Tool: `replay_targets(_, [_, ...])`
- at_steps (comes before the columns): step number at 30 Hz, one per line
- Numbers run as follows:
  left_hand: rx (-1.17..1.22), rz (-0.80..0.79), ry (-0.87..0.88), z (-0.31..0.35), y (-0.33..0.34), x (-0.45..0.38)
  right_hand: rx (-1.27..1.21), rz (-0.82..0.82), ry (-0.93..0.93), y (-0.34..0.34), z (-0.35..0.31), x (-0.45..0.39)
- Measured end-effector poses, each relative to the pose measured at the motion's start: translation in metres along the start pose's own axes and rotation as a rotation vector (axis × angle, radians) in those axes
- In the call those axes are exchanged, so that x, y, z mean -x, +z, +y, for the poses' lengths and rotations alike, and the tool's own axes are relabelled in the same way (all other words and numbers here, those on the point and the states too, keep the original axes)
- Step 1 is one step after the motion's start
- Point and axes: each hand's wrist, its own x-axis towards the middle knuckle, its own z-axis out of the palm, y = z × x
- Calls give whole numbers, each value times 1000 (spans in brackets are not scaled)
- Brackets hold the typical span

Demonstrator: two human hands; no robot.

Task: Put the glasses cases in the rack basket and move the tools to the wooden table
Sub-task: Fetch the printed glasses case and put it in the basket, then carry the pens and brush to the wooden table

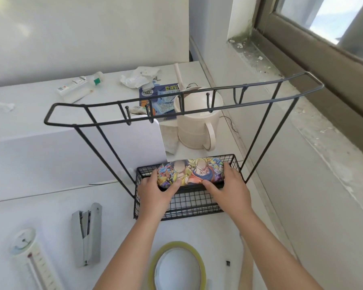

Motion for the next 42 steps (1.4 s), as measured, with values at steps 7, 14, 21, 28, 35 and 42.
replay_targets(7, [-18, 3, 24, -3, 2, 0, 35, -45, 10, 3, 2, -4])
replay_targets(14, [-53, 1, 33, -1, 2, -2, 38, 2, 5, 3, 0, -2])
replay_targets(21, [-47, -1, 18, -4, 4, -3, 53, -7, -10, 5, 3, -2])
replay_targets(28, [-1, 136, 173, 11, -14, 35, -129, 94, -177, -12, 4, 17])
replay_targets(35, [128, 173, 395, -35, -18, 178, 16, 44, -72, -11, 63, 111])
replay_targets(42, [-458, -223, 46, -55, 31, 261, 101, 23, 139, -13, 96, 174])
